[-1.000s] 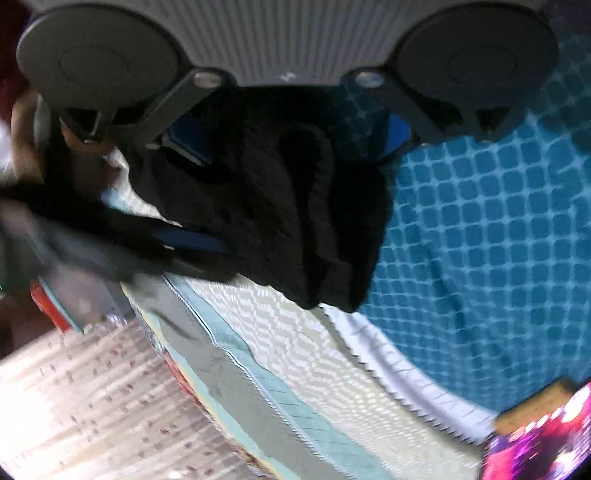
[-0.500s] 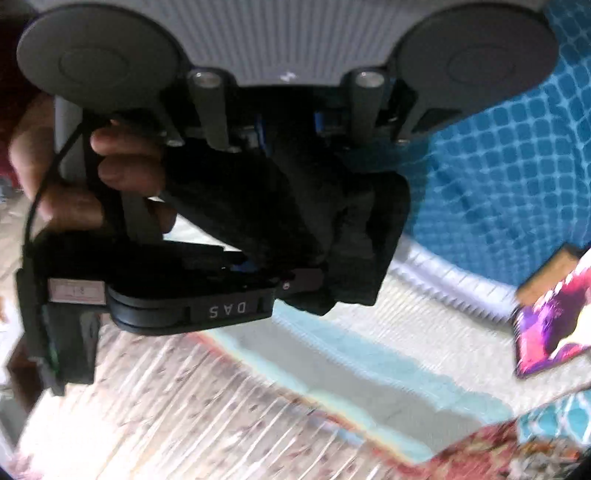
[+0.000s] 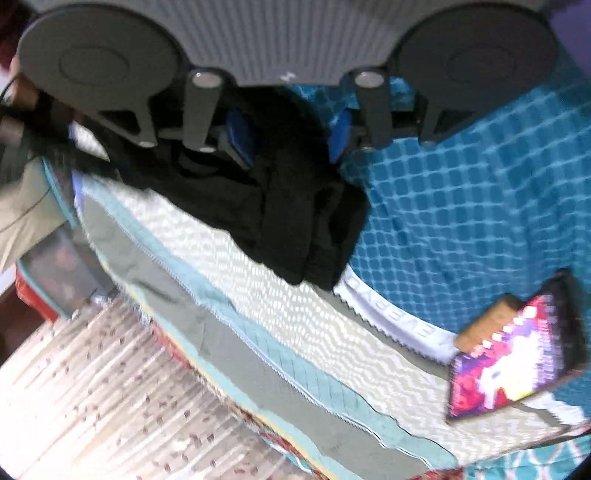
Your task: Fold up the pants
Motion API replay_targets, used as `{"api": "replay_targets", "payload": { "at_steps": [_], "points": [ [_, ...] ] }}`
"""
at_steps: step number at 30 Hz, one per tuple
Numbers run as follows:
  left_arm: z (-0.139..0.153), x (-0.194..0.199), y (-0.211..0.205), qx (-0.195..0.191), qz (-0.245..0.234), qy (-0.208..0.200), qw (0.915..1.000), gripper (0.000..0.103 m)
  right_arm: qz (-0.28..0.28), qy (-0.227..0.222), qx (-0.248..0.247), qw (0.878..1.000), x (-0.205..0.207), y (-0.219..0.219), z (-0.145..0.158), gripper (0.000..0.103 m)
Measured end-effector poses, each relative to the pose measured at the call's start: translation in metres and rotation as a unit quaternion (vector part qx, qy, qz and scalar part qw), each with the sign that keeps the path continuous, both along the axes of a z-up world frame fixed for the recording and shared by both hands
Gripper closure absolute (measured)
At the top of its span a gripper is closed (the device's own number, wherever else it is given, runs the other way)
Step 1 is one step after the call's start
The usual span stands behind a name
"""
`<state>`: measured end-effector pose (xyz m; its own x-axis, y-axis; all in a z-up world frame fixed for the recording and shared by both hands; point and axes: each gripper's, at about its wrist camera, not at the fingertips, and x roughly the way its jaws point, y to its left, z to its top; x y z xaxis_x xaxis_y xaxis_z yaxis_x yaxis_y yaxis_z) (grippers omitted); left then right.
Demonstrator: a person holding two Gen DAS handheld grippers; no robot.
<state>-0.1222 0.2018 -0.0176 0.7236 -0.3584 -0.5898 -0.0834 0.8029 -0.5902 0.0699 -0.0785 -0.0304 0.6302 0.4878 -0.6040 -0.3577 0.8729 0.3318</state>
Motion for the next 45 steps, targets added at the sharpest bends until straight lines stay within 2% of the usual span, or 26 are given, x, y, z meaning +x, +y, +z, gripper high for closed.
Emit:
{"api": "replay_targets", "payload": {
  "at_steps": [5,8,11,13,15,17,20,21,22,23,25,28,30,33,34,36,39,41,42,43,45],
  "points": [
    [0.030,-0.009,0.003,0.000,0.008,-0.028,0.9996,0.058,-0.058,-0.017,-0.074,0.995,-0.051,-0.088,-0.009,0.051],
    [0.044,0.011,-0.026,0.024,-0.033,-0.038,0.9985,0.058,-0.060,-0.031,-0.150,0.986,-0.073,-0.107,-0.017,0.052],
    [0.046,0.043,-0.067,0.056,-0.085,-0.051,0.9935,0.058,-0.041,-0.042,-0.209,0.976,-0.077,-0.104,-0.030,0.052],
    [0.044,0.062,-0.094,0.075,-0.109,-0.051,0.9899,0.058,-0.025,-0.048,-0.216,0.975,-0.075,-0.103,-0.036,0.052],
    [0.035,0.085,-0.115,0.075,-0.129,-0.037,0.9881,0.058,-0.009,-0.051,-0.224,0.973,-0.070,-0.099,-0.043,0.052],
    [0.023,0.097,-0.130,0.091,-0.129,-0.012,0.9874,0.059,0.003,-0.052,-0.235,0.971,-0.064,-0.093,-0.052,0.052],
    [-0.002,0.116,-0.137,0.125,-0.117,0.045,0.9842,0.065,0.022,-0.057,-0.245,0.968,-0.051,-0.092,-0.061,0.054],
    [-0.009,0.118,-0.134,0.129,-0.114,0.060,0.9833,0.073,0.029,-0.055,-0.236,0.970,-0.048,-0.092,-0.061,0.066],
    [-0.014,0.119,-0.130,0.126,-0.111,0.061,0.9839,0.076,0.035,-0.050,-0.225,0.972,-0.050,-0.087,-0.057,0.095],
    [-0.013,0.116,-0.126,0.119,-0.111,0.059,0.9849,0.076,0.036,-0.048,-0.229,0.972,-0.049,-0.087,-0.056,0.099],
    [-0.012,0.114,-0.118,0.104,-0.109,0.065,0.9865,0.077,0.034,-0.062,-0.234,0.970,-0.054,-0.086,-0.050,0.100],
    [-0.010,0.118,-0.115,0.093,-0.104,0.071,0.9877,0.077,0.033,-0.073,-0.209,0.975,-0.065,-0.093,-0.039,0.100],
    [-0.011,0.121,-0.114,0.089,-0.100,0.076,0.9880,0.078,0.038,-0.090,-0.222,0.970,-0.072,-0.094,-0.037,0.098],
    [-0.012,0.126,-0.116,0.090,-0.095,0.081,0.9880,0.079,0.036,-0.089,-0.242,0.966,-0.069,-0.097,-0.042,0.096],
    [-0.011,0.127,-0.117,0.092,-0.095,0.083,0.9877,0.079,0.040,-0.082,-0.251,0.964,-0.066,-0.096,-0.046,0.089],
    [-0.012,0.127,-0.117,0.094,-0.096,0.083,0.9875,0.079,0.054,-0.074,-0.268,0.959,-0.060,-0.093,-0.054,0.081],
    [-0.012,0.128,-0.116,0.093,-0.097,0.084,0.9873,0.079,0.060,-0.079,-0.280,0.955,-0.053,-0.089,-0.061,0.076],
    [-0.010,0.128,-0.118,0.097,-0.098,0.085,0.9868,0.079,0.056,-0.072,-0.267,0.959,-0.048,-0.093,-0.060,0.077],
    [-0.010,0.128,-0.118,0.100,-0.098,0.085,0.9865,0.079,0.055,-0.069,-0.254,0.963,-0.047,-0.095,-0.058,0.090],
    [-0.009,0.128,-0.119,0.102,-0.098,0.085,0.9863,0.079,0.052,-0.069,-0.247,0.965,-0.049,-0.097,-0.056,0.093],
    [-0.006,0.127,-0.118,0.107,-0.096,0.083,0.9862,0.079,0.054,-0.078,-0.238,0.967,-0.057,-0.101,-0.048,0.094]
  ]
}}
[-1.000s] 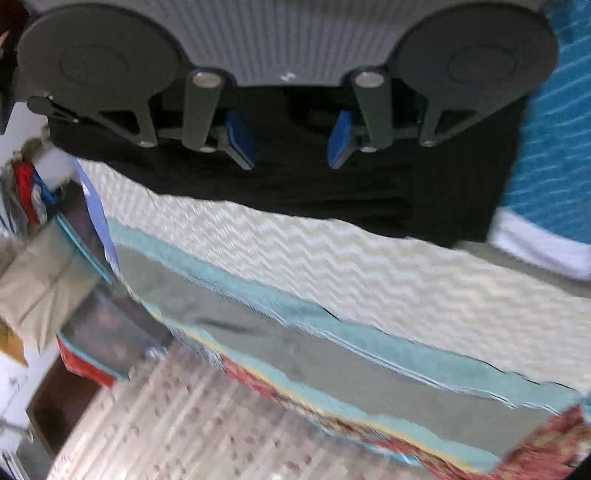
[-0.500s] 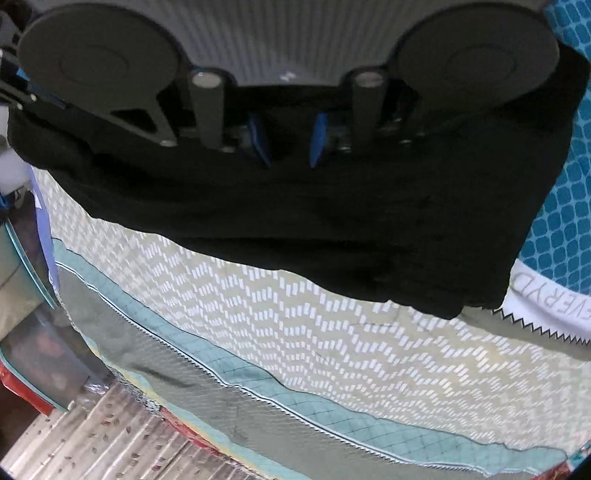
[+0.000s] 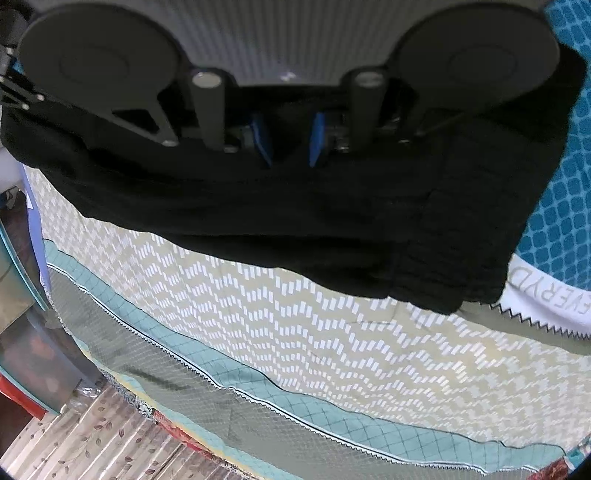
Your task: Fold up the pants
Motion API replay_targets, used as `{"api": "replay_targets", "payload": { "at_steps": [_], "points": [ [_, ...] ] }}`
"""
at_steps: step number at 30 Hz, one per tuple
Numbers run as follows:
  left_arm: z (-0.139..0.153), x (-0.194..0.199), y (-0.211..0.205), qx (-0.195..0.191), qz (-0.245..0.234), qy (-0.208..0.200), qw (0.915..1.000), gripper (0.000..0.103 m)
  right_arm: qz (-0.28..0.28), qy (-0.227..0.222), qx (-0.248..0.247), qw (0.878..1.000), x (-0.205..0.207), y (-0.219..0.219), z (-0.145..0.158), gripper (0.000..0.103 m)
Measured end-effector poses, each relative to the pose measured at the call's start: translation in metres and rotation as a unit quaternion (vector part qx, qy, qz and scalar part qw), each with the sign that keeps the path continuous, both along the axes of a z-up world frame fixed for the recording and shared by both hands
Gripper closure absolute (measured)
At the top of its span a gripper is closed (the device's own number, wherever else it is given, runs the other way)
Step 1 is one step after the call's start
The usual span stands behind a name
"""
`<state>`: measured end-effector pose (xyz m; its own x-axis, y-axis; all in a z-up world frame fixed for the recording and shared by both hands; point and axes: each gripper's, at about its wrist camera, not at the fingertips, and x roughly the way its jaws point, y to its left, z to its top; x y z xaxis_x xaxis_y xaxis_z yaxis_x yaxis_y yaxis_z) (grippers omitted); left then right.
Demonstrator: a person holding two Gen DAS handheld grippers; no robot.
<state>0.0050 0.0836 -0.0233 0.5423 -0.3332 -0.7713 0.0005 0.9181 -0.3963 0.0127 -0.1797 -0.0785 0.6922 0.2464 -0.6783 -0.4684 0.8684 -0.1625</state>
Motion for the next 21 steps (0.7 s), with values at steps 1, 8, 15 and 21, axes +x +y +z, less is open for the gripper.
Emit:
{"api": "replay_targets", "payload": {
  "at_steps": [1,8,15,21],
  "points": [
    [0.002,-0.001,0.001,0.004,0.003,-0.002,1.0000,0.079,-0.001,-0.002,0.009,1.000,-0.005,-0.003,0.006,0.094],
    [0.024,-0.010,0.006,0.014,0.018,-0.019,0.9996,0.077,-0.003,0.002,0.068,0.998,-0.055,-0.018,0.026,0.094],
    [0.052,-0.011,-0.055,-0.001,-0.069,-0.060,0.9958,0.072,-0.050,0.025,0.072,0.996,-0.046,-0.011,-0.014,0.087],
    [0.031,-0.014,-0.135,0.026,-0.180,-0.052,0.9820,0.067,-0.163,-0.014,0.138,0.977,-0.063,-0.073,0.007,0.077]
  ]
}}
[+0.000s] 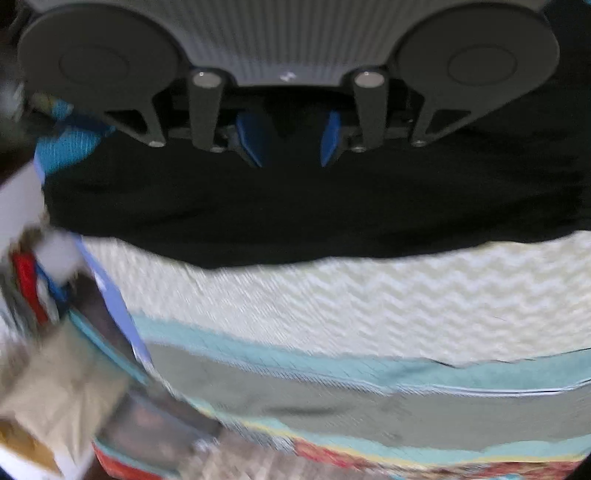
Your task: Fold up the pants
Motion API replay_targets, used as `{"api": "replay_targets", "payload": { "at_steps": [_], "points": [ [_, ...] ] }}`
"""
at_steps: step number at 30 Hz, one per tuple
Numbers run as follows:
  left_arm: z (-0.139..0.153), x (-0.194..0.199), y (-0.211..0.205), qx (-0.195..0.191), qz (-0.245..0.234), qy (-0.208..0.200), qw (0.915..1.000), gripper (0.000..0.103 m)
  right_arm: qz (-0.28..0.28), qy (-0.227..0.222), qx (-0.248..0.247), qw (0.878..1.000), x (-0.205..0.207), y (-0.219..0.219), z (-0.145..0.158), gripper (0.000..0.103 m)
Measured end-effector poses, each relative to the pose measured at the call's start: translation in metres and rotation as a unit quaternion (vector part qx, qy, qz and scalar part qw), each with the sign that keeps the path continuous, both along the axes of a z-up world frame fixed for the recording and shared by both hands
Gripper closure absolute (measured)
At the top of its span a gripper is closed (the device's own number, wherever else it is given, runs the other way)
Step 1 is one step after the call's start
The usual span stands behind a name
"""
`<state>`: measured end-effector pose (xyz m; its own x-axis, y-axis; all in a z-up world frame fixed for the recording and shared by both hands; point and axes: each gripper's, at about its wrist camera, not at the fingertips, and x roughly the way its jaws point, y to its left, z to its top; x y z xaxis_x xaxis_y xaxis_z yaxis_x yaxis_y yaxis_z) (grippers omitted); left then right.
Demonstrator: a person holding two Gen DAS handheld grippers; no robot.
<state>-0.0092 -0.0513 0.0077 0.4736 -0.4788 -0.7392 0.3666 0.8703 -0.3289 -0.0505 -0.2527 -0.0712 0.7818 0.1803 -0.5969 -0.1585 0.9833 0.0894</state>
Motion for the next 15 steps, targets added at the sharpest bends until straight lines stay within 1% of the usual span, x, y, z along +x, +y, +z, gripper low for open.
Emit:
{"api": "replay_targets", "payload": {
  "at_steps": [2,3,4,6,8,10,11,12,13,15],
  "points": [
    [-0.015,0.003,-0.017,0.012,-0.015,0.019,0.9996,0.067,-0.070,-0.004,0.006,0.998,-0.007,-0.037,0.002,0.077],
    [-0.021,0.005,-0.023,0.021,-0.017,0.026,0.9993,0.067,-0.111,-0.006,0.004,0.994,-0.010,-0.059,0.003,0.077],
    [-0.028,0.005,-0.029,0.034,-0.017,0.032,0.9988,0.067,-0.146,-0.008,0.001,0.989,-0.014,-0.075,0.004,0.077],
    [-0.033,0.005,-0.033,0.045,-0.016,0.028,0.9985,0.065,-0.212,-0.014,-0.012,0.977,-0.011,-0.118,0.011,0.076],
    [-0.031,0.005,-0.036,0.049,-0.017,0.028,0.9983,0.062,-0.257,-0.019,-0.029,0.966,0.001,-0.155,0.019,0.068],
    [-0.029,0.006,-0.039,0.053,-0.013,0.032,0.9980,0.062,-0.284,-0.020,-0.029,0.958,0.018,-0.191,0.023,0.047],
    [-0.029,0.008,-0.040,0.056,-0.011,0.034,0.9978,0.062,-0.294,-0.013,-0.022,0.955,0.027,-0.208,0.023,0.043],
    [-0.028,0.008,-0.041,0.059,-0.009,0.035,0.9976,0.062,-0.306,-0.002,-0.013,0.952,0.040,-0.226,0.022,0.040],
    [-0.027,0.008,-0.043,0.062,-0.006,0.036,0.9974,0.062,-0.312,0.009,-0.002,0.950,0.058,-0.239,0.019,0.039],
    [-0.024,0.011,-0.047,0.066,-0.004,0.037,0.9971,0.062,-0.313,0.040,0.034,0.948,0.076,-0.262,0.007,0.040]
  ]
}}
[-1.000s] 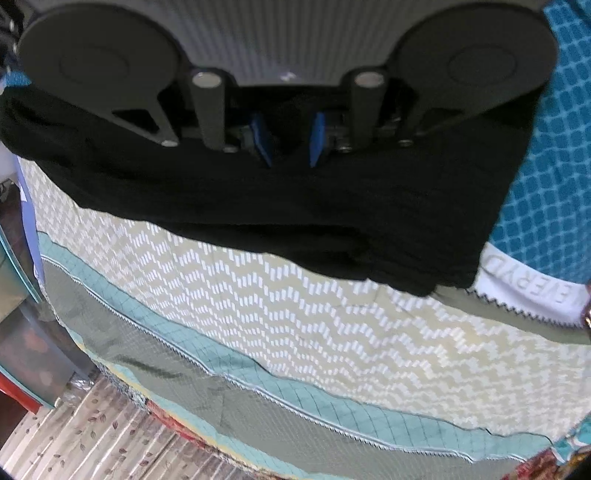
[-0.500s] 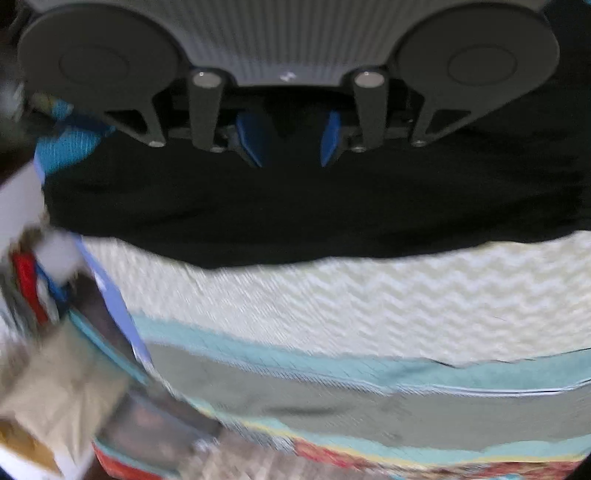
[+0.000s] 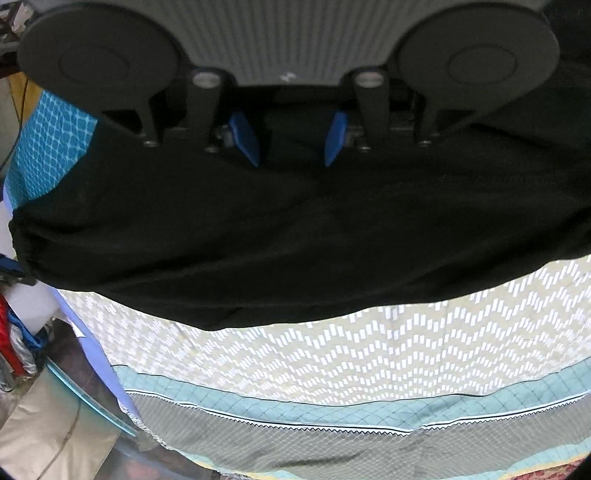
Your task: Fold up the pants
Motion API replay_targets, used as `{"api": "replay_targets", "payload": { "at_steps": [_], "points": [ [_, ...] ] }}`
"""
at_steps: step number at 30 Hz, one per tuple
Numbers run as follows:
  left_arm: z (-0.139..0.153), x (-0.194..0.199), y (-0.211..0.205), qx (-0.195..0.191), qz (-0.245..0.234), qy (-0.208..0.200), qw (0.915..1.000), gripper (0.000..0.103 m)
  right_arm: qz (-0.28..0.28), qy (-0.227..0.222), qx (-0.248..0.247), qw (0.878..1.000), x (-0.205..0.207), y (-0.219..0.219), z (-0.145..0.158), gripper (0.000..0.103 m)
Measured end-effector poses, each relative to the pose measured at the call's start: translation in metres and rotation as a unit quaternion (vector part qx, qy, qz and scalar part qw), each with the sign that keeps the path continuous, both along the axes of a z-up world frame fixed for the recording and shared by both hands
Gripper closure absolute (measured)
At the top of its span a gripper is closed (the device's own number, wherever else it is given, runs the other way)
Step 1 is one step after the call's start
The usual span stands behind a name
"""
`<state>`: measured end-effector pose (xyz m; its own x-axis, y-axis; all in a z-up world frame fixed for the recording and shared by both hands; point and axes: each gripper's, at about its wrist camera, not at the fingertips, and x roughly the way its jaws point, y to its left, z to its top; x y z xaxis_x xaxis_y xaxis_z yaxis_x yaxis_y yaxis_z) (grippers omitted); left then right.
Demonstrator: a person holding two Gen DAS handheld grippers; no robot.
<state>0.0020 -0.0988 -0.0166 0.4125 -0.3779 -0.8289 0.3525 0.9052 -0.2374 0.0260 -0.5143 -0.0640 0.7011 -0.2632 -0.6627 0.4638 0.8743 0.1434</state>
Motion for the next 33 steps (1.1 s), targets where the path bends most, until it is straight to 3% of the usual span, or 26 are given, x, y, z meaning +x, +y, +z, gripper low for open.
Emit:
{"api": "replay_targets", "payload": {
  "at_steps": [2,3,4,6,7,9,11,14,15,18,21,23,26,30,33],
  "points": [
    [0.003,0.001,-0.007,0.000,-0.001,0.001,1.0000,0.062,0.006,0.025,0.015,1.000,0.003,-0.003,-0.010,0.077],
    [0.006,0.002,-0.011,-0.002,-0.002,0.000,1.0000,0.062,0.007,0.029,0.002,1.000,0.001,0.001,-0.012,0.085],
    [0.009,0.003,-0.015,-0.004,-0.006,-0.003,1.0000,0.062,0.008,0.006,-0.008,1.000,-0.009,0.004,-0.006,0.089],
    [0.014,0.005,-0.024,-0.007,-0.016,-0.011,0.9998,0.062,-0.003,-0.079,-0.005,0.997,-0.042,0.006,0.020,0.091],
    [0.015,0.007,-0.030,-0.005,-0.020,-0.014,0.9997,0.062,-0.020,-0.115,-0.003,0.993,-0.059,0.004,0.031,0.091],
    [0.012,0.011,-0.042,0.003,-0.027,-0.014,0.9995,0.061,-0.058,-0.141,-0.006,0.988,-0.081,-0.004,0.040,0.091],
    [0.005,0.015,-0.054,0.013,-0.032,-0.010,0.9994,0.057,-0.080,-0.109,-0.004,0.991,-0.081,-0.015,0.024,0.091],
    [0.001,0.015,-0.067,0.037,-0.046,-0.029,0.9978,0.052,-0.078,-0.019,0.007,0.997,-0.064,-0.022,-0.019,0.088],
    [0.001,0.014,-0.069,0.041,-0.047,-0.031,0.9976,0.051,-0.077,-0.008,-0.011,0.997,-0.063,-0.019,-0.023,0.084],
    [0.002,0.013,-0.067,0.037,-0.051,-0.029,0.9976,0.048,-0.100,-0.034,-0.046,0.993,-0.073,-0.018,-0.006,0.041],
    [0.002,0.011,-0.067,0.037,-0.051,-0.031,0.9976,0.048,-0.082,-0.094,-0.053,0.991,-0.075,-0.011,0.019,0.043],
    [0.002,0.007,-0.069,0.043,-0.053,-0.038,0.9970,0.048,-0.028,-0.120,-0.043,0.992,-0.064,0.009,0.033,0.044],
    [0.003,-0.001,-0.070,0.035,-0.056,-0.044,0.9968,0.048,0.117,-0.125,0.017,0.985,-0.017,0.057,0.037,0.044],
    [0.003,-0.020,-0.068,0.019,-0.089,-0.043,0.9949,0.047,0.294,-0.057,0.088,0.950,0.062,0.148,0.014,0.044],
    [-0.003,-0.034,-0.067,0.031,-0.107,-0.056,0.9922,0.046,0.349,-0.002,0.159,0.923,0.117,0.195,-0.011,0.045]
  ]
}}
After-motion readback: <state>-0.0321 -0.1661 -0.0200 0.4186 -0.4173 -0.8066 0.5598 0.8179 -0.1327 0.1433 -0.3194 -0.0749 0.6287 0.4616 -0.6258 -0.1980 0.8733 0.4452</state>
